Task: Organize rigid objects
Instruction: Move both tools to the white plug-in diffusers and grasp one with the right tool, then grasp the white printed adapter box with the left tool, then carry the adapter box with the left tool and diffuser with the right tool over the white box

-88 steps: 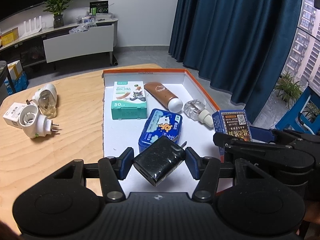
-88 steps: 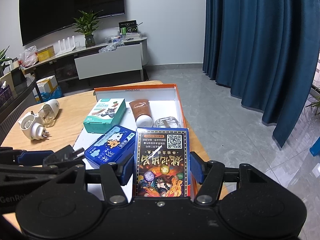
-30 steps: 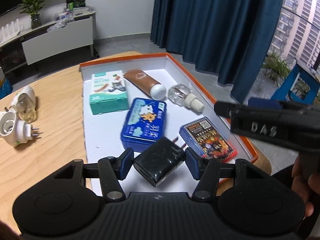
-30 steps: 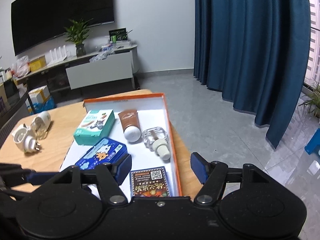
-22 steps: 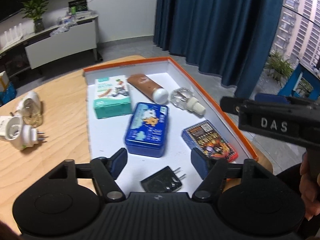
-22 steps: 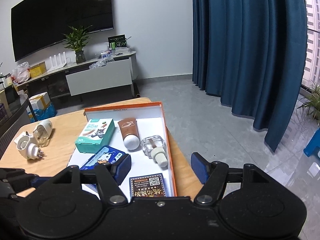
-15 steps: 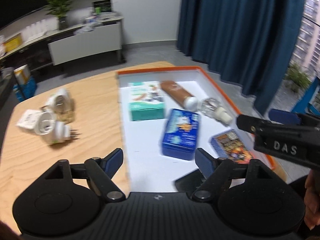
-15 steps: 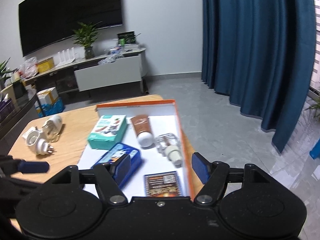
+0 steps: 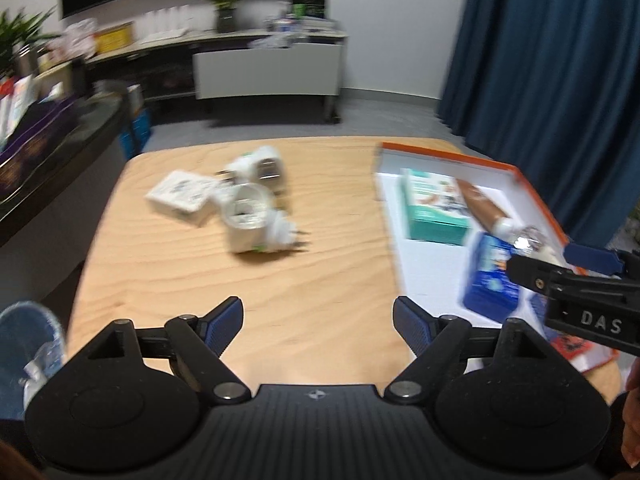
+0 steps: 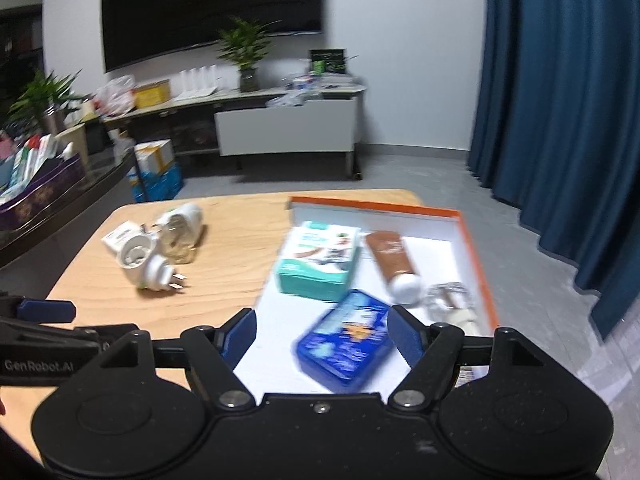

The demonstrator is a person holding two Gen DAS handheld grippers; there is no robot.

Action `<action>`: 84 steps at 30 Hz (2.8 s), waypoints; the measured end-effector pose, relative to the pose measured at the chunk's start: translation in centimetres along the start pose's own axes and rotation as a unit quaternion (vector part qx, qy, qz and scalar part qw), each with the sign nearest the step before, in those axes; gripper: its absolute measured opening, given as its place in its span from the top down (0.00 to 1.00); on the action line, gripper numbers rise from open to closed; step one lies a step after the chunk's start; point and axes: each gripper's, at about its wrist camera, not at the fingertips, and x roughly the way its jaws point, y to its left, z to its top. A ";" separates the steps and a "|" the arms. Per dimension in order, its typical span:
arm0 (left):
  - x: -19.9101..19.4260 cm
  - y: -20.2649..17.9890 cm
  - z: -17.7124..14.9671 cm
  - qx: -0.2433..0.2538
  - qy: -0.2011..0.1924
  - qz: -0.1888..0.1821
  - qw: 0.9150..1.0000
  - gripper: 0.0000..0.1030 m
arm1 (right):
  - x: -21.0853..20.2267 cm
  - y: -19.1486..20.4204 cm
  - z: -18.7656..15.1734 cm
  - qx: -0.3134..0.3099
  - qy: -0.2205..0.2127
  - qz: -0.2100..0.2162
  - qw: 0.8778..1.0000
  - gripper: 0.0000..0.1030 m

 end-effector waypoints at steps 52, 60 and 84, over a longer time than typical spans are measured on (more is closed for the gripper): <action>13.8 14.8 6.8 0.001 -0.016 -0.010 1.000 0.00 | 16.3 14.7 3.3 -0.142 0.075 0.130 0.978 0.27; 16.0 14.2 7.0 0.036 -0.019 -0.019 0.999 0.14 | 15.0 13.8 3.6 -0.122 0.067 0.135 0.981 0.27; 1.7 6.6 4.2 -0.007 -0.050 0.010 0.999 0.23 | 4.4 5.8 3.2 -0.037 0.018 0.083 0.996 0.27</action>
